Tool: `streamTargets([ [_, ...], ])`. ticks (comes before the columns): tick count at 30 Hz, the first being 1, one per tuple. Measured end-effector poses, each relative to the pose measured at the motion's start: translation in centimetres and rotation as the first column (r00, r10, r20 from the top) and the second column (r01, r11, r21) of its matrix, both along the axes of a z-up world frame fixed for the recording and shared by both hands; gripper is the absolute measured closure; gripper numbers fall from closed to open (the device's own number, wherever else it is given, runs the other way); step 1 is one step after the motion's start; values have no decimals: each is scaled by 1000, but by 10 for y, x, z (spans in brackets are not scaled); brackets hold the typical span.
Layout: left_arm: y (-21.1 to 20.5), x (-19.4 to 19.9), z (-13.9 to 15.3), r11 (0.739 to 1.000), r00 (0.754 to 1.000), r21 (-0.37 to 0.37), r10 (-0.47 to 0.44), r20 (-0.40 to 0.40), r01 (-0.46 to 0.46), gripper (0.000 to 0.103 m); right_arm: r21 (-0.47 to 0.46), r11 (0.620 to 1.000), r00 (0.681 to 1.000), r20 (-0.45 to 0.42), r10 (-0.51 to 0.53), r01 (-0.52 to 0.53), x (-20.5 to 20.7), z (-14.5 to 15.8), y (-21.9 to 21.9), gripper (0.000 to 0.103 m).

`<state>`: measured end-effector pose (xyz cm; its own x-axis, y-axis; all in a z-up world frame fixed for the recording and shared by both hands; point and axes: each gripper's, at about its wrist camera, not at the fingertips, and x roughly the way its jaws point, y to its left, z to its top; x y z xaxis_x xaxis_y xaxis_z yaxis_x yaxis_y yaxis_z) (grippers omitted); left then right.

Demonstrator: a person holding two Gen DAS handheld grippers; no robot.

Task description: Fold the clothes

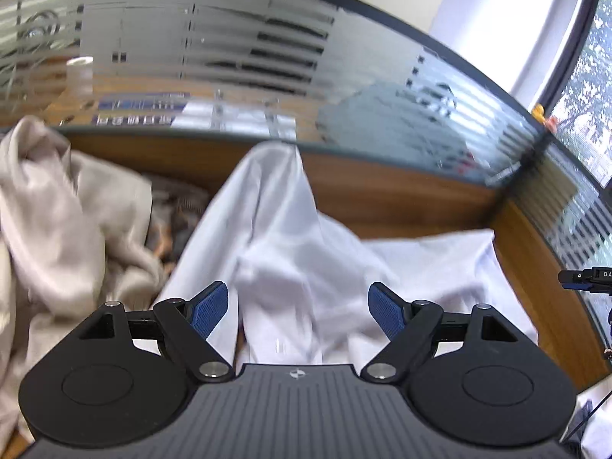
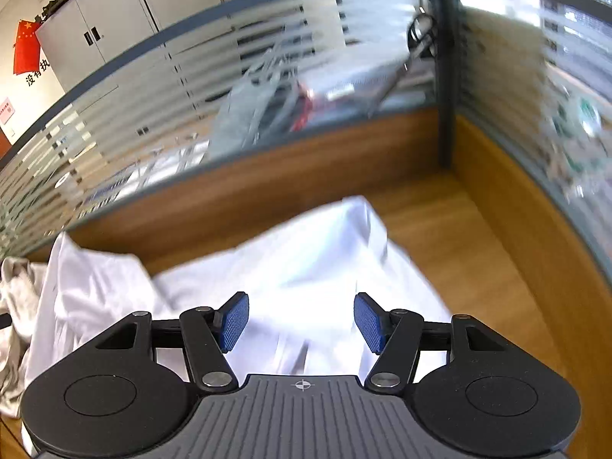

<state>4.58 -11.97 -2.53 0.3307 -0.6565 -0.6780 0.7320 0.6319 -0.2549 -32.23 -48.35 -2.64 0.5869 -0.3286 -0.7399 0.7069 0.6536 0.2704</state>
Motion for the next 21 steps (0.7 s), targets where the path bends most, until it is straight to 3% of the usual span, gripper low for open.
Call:
streamTargets([
  [11, 64, -61, -57, 997, 991, 63, 54, -123, -46, 18, 139, 986, 996, -1, -90, 89, -56, -44, 98, 31],
  [21, 49, -122, -98, 980, 977, 147, -102, -188, 130, 14, 187, 975, 991, 32, -127, 119, -47, -68, 168, 19],
])
